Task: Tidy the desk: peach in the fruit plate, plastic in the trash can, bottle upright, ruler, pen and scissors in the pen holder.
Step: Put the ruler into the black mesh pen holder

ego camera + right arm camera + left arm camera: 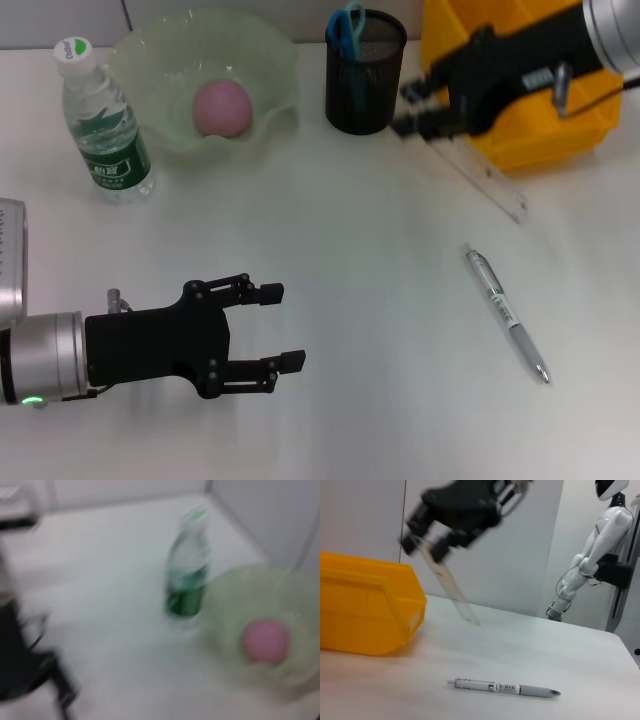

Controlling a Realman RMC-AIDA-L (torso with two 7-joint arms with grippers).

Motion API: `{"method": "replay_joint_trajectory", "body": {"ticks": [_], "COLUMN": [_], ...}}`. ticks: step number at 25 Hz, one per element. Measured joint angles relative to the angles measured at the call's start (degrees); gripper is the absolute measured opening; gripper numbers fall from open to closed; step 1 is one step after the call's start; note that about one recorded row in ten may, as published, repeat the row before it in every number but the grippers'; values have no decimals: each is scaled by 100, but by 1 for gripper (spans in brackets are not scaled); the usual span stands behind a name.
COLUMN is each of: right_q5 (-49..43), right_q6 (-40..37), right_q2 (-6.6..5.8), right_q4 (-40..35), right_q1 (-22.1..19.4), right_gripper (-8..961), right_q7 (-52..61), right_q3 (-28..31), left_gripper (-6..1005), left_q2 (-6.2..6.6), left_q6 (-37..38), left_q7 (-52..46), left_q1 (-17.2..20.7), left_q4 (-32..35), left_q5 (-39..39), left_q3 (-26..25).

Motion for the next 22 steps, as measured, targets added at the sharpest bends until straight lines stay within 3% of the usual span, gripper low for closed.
{"method": "replay_joint_trajectory", "body": {"ticks": [11,22], "right_q5": [1912,4658], "right_q6": [2087,3384], "right_q2": [15,17], "right_q4": [581,2143], "right_q1": [-366,-364], "right_gripper": [404,422], "right_q7": [-76,-2066], "right_q3": [-27,12], "left_gripper": [806,806], "left_q2": [-22,-28], "left_q6": [24,11], "left_q7": [59,361], "left_q1": [-34,34], "left_q4": [7,-2], "left_q5": [-59,-533], "left_q3": [-47,-108]}}
